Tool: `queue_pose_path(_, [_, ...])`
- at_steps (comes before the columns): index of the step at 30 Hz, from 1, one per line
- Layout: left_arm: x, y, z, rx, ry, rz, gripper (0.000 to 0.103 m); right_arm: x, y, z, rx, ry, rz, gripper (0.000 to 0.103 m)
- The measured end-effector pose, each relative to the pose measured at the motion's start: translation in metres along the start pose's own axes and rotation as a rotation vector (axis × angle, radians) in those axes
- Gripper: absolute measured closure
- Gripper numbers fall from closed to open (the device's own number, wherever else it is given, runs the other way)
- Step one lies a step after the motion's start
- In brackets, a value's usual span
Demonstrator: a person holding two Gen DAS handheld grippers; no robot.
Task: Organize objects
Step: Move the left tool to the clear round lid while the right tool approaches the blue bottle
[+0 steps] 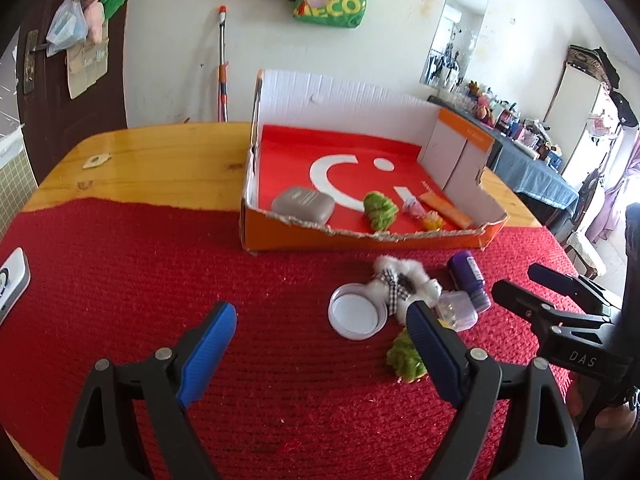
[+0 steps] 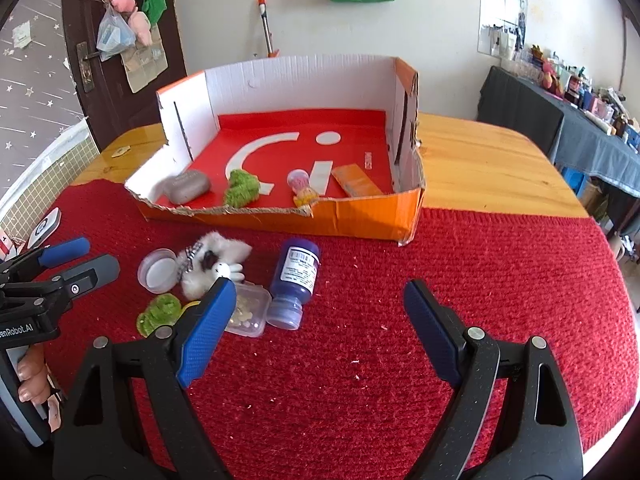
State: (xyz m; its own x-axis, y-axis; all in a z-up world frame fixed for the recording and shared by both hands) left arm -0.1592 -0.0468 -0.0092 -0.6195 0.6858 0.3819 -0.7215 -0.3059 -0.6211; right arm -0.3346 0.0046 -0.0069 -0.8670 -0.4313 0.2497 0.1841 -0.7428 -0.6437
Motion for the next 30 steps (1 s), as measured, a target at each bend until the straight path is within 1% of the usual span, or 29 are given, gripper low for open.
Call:
queue_pose_path(7, [-0.004,0.011,-0.007,-0.05,-0.01,0.001,0.014,0.003,0.01,-0.002,-0.029,0.008,0.0,0.017])
queue_pose_path(11, [-0.005,0.016,-0.01,-0.076,-0.016,-0.011,0.014,0.003,0.015,-0.004,-0.044,0.007,-0.001,0.017])
queue_pose_path(18, [-0.004,0.025,-0.015,-0.125,-0.002,-0.017,0.014,0.003,0.022,-0.005,-0.061,0.008,0.003,0.017])
queue_pose_path(22, [-0.003,0.033,-0.017,-0.158,-0.006,-0.039,0.014,0.001,0.026,-0.004,-0.069,-0.002,0.001,0.017])
queue_pose_path(30, [-0.003,0.04,-0.013,-0.182,0.026,-0.019,0.014,0.002,0.036,0.003,-0.086,-0.011,-0.009,0.017])
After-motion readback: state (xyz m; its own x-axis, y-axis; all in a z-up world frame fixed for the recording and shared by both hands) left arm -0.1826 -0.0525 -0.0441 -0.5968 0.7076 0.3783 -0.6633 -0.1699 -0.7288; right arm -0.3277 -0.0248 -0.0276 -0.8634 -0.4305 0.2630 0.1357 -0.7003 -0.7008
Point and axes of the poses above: each gripper's, at about its wrist camera, not at the fingertips, and y roughly the way its jaws point, x to its right, z to its top, the point moved 9 cm from there along y, roughly the way its jaws point, and after that the axes turned 12 degrees about -z, right-handed, at the moved point
